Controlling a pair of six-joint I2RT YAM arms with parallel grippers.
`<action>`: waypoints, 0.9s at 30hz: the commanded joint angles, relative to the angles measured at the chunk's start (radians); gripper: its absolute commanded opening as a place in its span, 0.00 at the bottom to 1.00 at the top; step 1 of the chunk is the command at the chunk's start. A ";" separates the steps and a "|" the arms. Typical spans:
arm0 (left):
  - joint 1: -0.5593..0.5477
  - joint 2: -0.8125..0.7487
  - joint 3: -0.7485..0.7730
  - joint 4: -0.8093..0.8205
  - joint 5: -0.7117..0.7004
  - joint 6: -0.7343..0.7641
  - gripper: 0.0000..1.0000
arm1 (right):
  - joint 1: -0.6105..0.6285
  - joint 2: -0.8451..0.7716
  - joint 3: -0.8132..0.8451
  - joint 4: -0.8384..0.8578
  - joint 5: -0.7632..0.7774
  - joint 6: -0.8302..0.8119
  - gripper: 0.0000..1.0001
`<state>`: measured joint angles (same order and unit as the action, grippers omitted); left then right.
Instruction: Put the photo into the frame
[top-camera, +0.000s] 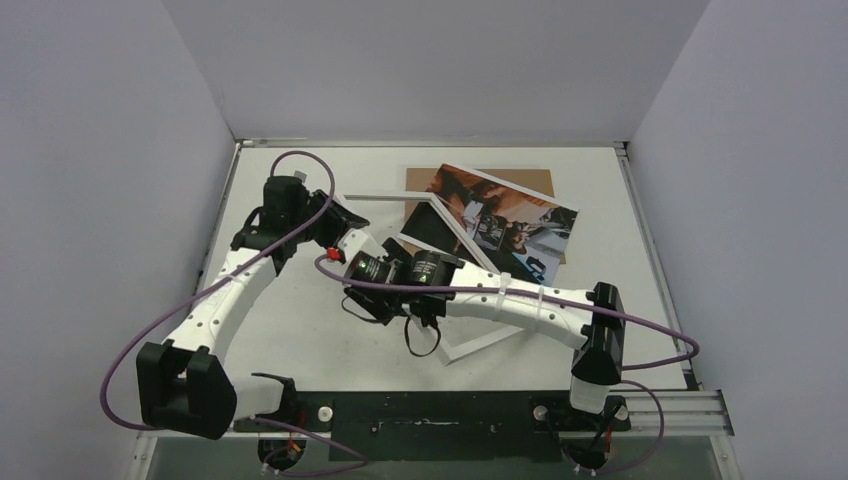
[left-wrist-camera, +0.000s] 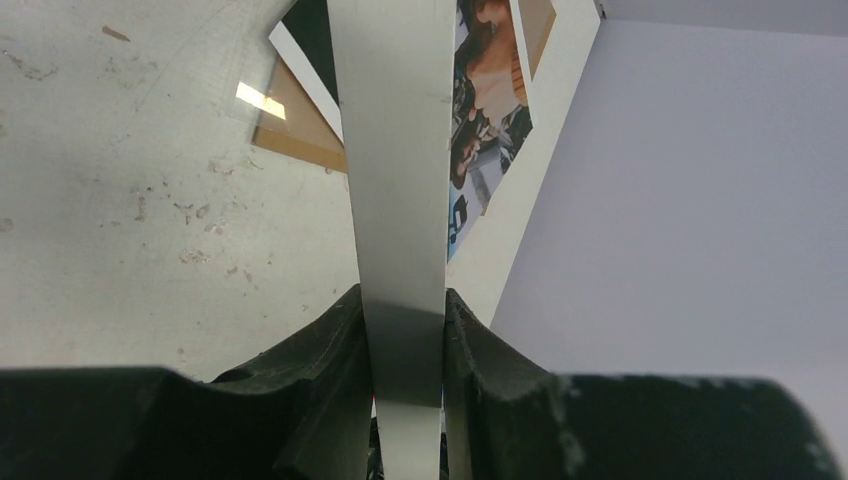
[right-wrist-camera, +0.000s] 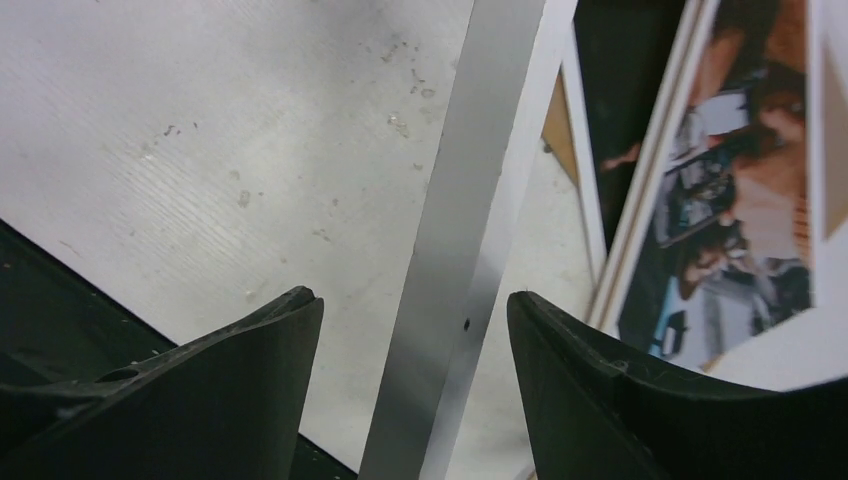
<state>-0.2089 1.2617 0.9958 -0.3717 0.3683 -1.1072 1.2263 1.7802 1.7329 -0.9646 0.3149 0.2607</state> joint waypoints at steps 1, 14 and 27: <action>-0.003 0.024 0.094 -0.104 0.000 -0.015 0.00 | 0.078 -0.002 0.084 -0.174 0.344 -0.047 0.68; -0.004 0.029 0.147 -0.138 0.013 -0.028 0.00 | 0.206 0.105 0.170 -0.293 0.516 -0.046 0.57; 0.005 0.011 0.167 -0.187 0.018 -0.042 0.00 | 0.195 0.149 0.142 -0.283 0.605 -0.053 0.37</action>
<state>-0.2104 1.2953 1.0977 -0.5285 0.3714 -1.1210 1.4277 1.9133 1.8790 -1.2327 0.8383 0.2218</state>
